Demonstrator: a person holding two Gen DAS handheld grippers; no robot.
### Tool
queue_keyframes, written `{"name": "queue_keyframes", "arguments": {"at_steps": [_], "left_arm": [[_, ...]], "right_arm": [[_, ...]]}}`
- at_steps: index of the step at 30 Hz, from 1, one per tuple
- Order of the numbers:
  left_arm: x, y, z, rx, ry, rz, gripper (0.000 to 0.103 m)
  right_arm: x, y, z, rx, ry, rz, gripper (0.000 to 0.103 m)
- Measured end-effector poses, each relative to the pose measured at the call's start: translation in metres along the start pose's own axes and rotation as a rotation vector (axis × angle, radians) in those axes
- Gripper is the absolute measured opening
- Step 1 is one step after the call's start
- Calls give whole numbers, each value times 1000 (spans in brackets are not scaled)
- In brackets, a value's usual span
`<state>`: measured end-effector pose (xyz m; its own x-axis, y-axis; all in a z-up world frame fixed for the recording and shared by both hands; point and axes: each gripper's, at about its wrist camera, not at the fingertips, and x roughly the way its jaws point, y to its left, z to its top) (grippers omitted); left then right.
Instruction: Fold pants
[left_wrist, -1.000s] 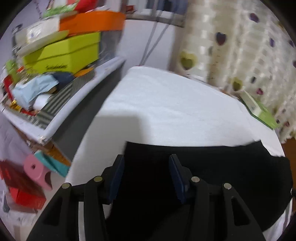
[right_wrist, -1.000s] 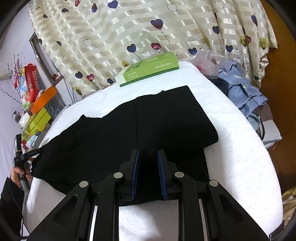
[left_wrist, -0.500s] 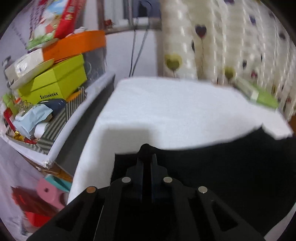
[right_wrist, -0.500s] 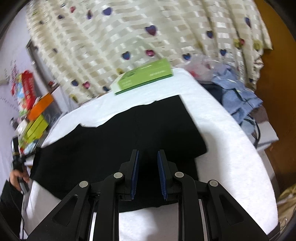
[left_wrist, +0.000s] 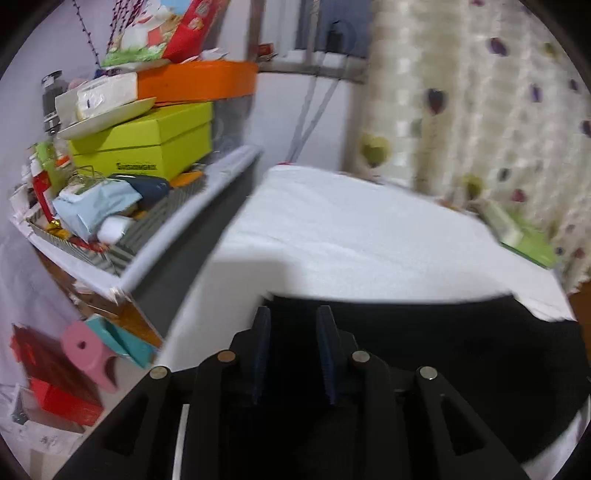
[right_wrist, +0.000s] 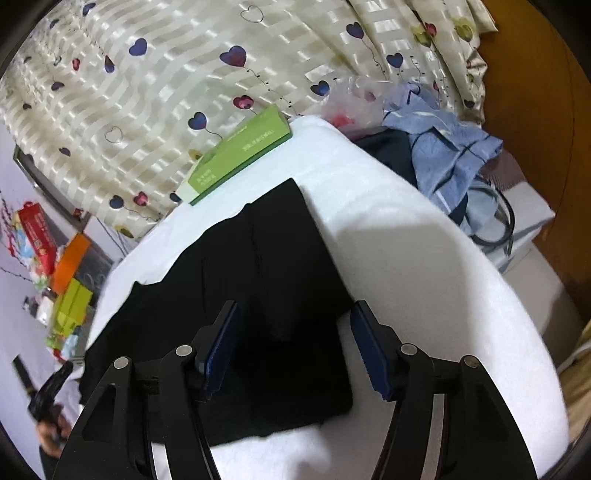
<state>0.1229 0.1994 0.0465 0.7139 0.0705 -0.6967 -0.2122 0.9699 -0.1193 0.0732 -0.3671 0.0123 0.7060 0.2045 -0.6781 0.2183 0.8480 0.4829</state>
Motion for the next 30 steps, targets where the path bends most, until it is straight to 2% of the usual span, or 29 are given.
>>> {"name": "queue_keyframes", "arguments": {"at_steps": [1, 2, 3, 4, 6, 11, 13, 15, 16, 19, 22, 24, 27, 30], "left_arm": [[-10, -9, -8, 21, -8, -31, 36], [-19, -21, -18, 44, -11, -70, 38], [-25, -33, -27, 66, -4, -106, 40], [-28, -45, -36, 93, 11, -141, 40], [-32, -68, -52, 152, 39, -189, 40], [-33, -95, -68, 203, 58, -222, 40], [-36, -92, -67, 183, 58, -228, 40], [-42, -84, -68, 160, 46, -225, 40], [-42, -82, -69, 152, 44, -220, 40], [-39, -71, -68, 119, 43, -179, 41], [-45, -48, -66, 56, 28, -140, 41], [-52, -31, -68, 8, 9, -121, 43], [-56, -3, -70, -84, -8, -75, 47], [-55, 19, -76, -168, -5, -47, 48]], "right_arm": [[2, 1, 3, -1, 3, -8, 62], [2, 2, 6, 7, 3, -16, 56], [-1, 3, 8, 15, -10, -35, 30], [-6, 4, 9, 14, -25, -41, 17], [-23, 6, 10, 20, -55, -6, 10], [-66, 14, 2, 32, -87, 40, 9], [-58, 10, -1, 24, -65, 4, 10], [-31, -7, -6, 54, 21, -36, 12], [-20, -13, -8, 54, 53, -58, 18], [-31, -8, -5, 0, -20, -112, 24], [-52, 8, -5, -80, -117, -123, 26], [-61, 26, -10, -150, -150, -71, 28], [-50, 64, -29, -331, -79, 66, 38], [-29, 98, -52, -520, 10, 95, 39]]}}
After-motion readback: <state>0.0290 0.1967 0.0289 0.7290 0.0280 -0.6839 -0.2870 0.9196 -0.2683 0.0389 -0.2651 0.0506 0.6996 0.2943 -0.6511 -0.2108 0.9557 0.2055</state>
